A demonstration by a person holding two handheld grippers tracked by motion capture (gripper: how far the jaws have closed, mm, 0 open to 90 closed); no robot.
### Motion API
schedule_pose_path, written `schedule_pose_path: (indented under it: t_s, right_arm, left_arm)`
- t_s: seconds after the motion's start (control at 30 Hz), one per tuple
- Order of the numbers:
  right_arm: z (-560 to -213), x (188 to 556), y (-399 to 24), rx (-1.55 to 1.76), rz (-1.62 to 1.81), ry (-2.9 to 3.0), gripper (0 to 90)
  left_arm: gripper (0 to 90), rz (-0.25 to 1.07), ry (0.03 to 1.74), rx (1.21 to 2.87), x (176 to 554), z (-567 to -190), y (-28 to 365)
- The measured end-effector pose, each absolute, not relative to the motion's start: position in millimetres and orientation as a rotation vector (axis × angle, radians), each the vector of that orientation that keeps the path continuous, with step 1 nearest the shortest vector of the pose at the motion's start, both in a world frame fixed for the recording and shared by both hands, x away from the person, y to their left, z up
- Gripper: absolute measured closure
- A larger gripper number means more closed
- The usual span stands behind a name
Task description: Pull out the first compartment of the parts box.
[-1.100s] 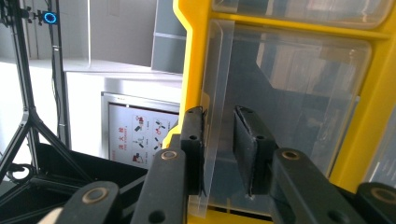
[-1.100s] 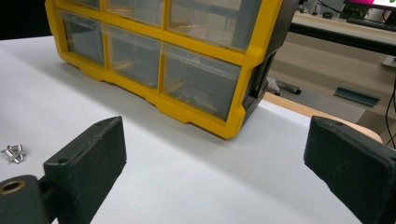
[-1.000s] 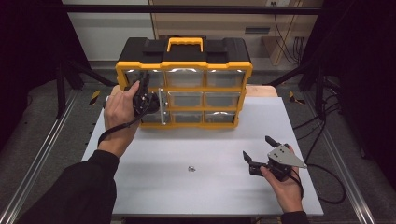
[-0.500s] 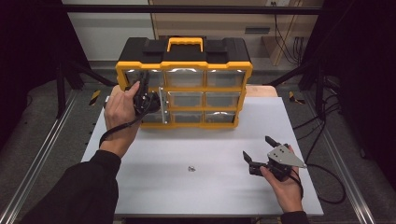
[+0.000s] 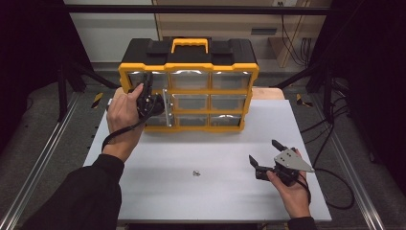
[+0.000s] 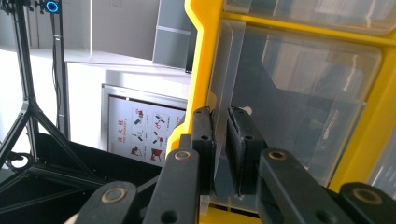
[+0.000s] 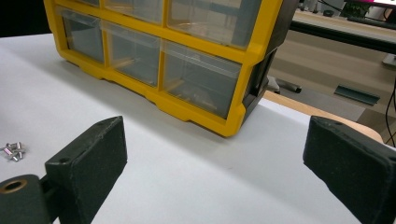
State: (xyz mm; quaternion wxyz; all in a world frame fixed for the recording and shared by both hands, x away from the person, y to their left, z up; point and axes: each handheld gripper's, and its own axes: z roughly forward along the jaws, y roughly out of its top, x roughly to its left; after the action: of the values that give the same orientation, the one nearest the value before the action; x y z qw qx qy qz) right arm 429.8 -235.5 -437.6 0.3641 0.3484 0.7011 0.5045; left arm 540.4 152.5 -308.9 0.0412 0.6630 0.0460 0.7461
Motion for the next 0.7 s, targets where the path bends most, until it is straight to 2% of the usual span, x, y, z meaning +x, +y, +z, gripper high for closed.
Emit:
schedule_pose_path:
  t_s: [0.7]
  right_arm:
    - [-437.9,430.1,-236.4,0.899,1.298,1.803,6.5]
  left_arm:
    - [81.5,2.292,0.125,2.008,537.4,-310.6,154.4]
